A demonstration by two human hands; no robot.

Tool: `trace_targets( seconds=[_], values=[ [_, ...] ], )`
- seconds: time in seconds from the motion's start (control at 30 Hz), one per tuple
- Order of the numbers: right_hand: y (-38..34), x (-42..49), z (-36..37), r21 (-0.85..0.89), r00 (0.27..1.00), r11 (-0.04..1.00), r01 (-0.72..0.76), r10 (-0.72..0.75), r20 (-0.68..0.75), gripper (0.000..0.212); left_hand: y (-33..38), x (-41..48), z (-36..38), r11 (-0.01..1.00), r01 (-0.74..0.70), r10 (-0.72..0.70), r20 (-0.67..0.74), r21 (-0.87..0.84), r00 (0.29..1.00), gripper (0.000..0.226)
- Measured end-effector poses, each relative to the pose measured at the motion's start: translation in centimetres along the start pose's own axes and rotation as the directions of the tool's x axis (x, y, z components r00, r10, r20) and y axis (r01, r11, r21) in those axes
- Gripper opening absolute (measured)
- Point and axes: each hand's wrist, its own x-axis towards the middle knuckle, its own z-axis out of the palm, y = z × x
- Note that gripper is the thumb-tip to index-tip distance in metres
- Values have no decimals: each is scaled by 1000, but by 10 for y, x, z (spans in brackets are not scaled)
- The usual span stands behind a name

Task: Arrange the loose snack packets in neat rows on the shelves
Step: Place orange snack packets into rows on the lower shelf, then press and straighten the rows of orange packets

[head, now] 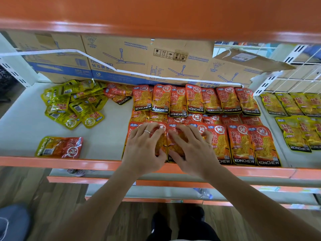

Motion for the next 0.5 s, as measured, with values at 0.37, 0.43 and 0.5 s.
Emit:
trace_targets(
  seconds=[0.37,0.43,0.5],
  values=[
    [0,1,2,-19,998,1000,-14,16,64,66,-2,1,1,1000,-5,5,-14,-10,1000,57],
    [1,1,3,-30,997,999,-13,15,73,66,-2,1,2,1000,-10,10,-11,-1,1000,56],
    [1,1,4,-41,996,999,-11,14,83,67,-2,1,2,1000,-13,13,-9,12,1000,56]
  ],
)
